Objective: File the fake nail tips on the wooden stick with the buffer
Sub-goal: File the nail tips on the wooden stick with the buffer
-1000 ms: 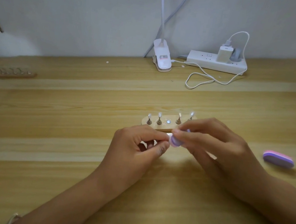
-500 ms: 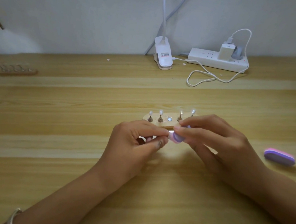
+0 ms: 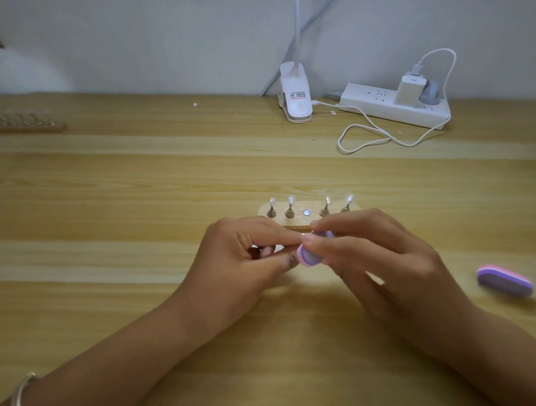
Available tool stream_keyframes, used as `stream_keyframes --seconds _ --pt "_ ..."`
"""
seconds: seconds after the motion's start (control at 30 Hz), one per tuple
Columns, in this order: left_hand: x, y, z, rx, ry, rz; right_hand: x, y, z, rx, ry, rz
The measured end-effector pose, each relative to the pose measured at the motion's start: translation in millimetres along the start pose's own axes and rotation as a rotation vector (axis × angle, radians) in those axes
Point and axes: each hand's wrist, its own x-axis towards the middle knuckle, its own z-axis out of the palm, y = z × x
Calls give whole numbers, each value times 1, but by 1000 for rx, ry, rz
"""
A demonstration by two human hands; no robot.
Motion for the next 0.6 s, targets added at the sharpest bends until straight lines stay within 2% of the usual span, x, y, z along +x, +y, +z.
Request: stream_keyframes --seconds 0.13,0.27,0.43,0.6 --pt "0 0 2 3 2 -25 0 5 -4 -10 28 55" --pt "0 1 0 6 -22 8 0 -1 0 9 -6 -11" --pt "-1 0 2 6 1 -21 -1 6 -8 -39 28 51" --pt "-1 1 -1 -10 -4 -3 -2 -2 -2 -24 -4 -18"
